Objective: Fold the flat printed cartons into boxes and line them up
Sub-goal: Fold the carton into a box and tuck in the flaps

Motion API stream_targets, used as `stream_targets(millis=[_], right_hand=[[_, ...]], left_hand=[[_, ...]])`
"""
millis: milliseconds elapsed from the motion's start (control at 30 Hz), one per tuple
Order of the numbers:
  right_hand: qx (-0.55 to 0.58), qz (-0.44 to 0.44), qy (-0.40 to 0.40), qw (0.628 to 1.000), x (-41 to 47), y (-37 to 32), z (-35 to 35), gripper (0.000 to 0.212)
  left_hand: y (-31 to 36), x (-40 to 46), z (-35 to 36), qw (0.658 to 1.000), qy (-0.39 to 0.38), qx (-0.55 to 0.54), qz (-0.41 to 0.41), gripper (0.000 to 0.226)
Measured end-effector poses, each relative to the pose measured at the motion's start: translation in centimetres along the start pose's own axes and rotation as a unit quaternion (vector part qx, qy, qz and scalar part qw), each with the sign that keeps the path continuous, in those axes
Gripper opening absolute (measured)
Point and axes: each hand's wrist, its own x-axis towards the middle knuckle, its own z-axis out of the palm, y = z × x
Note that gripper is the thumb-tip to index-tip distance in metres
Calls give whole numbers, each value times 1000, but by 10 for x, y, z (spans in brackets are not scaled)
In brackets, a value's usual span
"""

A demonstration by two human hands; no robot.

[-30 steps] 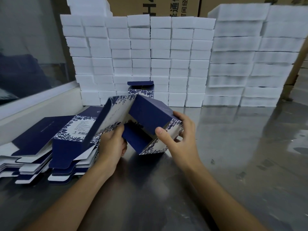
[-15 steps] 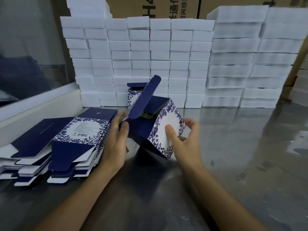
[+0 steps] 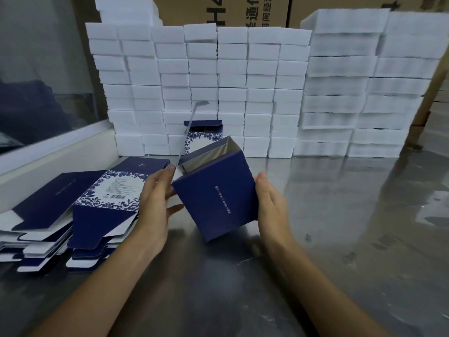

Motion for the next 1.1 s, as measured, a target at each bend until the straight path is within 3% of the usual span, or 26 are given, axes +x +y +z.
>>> stream_targets(millis=[67, 167, 267, 500, 667, 767, 933, 1100], right_hand=[[-11, 0, 24, 1000, -1, 1, 1, 43], [-18, -12, 66, 998, 0, 4, 1, 13], [-14, -23, 95, 995, 3, 7, -2, 14], [-20, 4, 53, 998, 2, 5, -2, 24], [8, 51, 1, 999, -1, -1, 1, 51], [32, 72, -55, 995, -3, -7, 5, 66], [77, 61, -91, 991, -10, -19, 8, 44], [91, 5, -28, 995, -7, -21, 5, 36]], left_hand=[[2, -1, -1, 999, -34, -5, -40, 61], [2, -5, 0, 995, -62, -20, -78, 50], [1, -7, 1, 997, -39, -9, -71, 55], [5, -7, -1, 996, -11, -40, -84, 61], [2, -10, 4, 996, -62, -10, -69, 34], [2, -11, 4, 991, -112, -27, -70, 32], [-1, -11, 2, 980, -154, -80, -98, 51], [-4, -15, 3, 972, -193, -64, -117, 52]])
